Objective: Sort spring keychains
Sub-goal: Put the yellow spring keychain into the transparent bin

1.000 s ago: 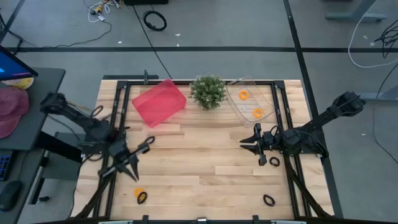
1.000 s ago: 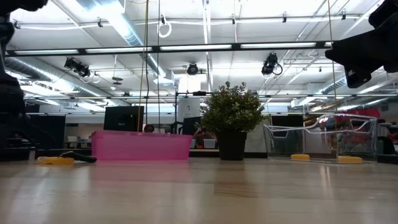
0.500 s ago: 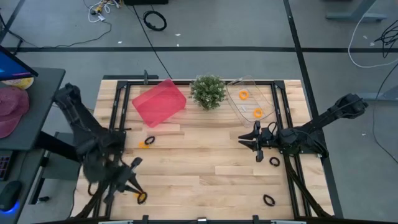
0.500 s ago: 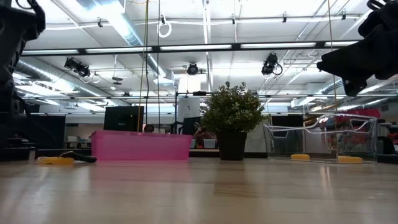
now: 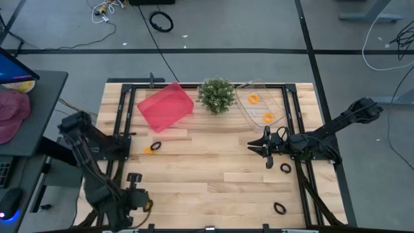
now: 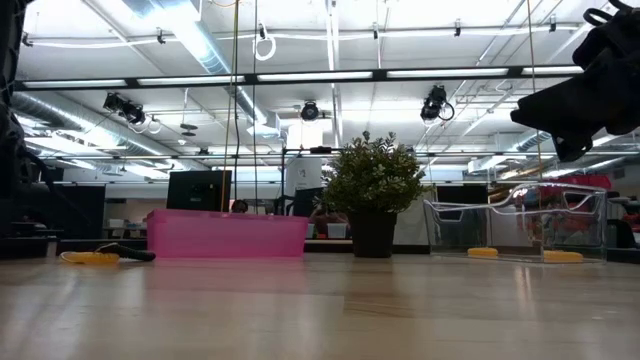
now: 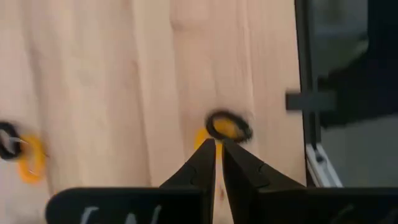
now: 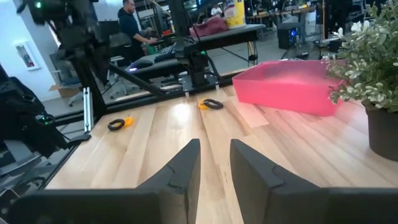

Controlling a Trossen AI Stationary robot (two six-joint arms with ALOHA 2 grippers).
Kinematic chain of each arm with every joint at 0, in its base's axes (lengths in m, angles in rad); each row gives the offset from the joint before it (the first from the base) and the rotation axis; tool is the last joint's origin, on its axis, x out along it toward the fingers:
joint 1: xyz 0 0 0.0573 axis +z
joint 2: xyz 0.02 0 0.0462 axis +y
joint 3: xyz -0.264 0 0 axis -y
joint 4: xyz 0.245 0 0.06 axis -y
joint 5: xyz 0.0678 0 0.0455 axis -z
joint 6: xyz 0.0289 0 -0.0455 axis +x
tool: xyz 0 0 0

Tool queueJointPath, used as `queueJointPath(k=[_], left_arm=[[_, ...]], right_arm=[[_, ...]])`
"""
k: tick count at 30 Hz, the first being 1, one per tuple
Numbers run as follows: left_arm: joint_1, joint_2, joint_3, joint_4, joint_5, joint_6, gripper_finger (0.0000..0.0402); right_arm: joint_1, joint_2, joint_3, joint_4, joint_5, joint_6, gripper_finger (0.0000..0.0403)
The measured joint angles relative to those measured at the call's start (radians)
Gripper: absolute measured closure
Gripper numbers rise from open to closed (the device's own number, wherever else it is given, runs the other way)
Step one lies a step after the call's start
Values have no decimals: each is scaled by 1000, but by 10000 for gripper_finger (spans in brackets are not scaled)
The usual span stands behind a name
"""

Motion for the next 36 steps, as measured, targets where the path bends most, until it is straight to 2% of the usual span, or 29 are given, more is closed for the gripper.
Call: queueJointPath(k=[4,8,15,20,27,32,36], left_arm=[[-1,50,0,1,118,8,372],[0,70,0,2,156,8,372],[15,68,0,8,134,11,372],[18,68,0,10,59,13,372],[31,68,0,9,50,53,370],[31,67,-30,9,21,28,337],[31,67,-111,12,63,0,290]], right_arm=[[0,0,0,0,0,0,311],[0,0,0,1,0,0,311],[0,0,0,1,0,0,311],[0,0,0,1,0,11,311],[0,0,0,-7,0,18,311],[0,0,0,-7,0,18,311],[0,0,0,-7,0,18,311]])
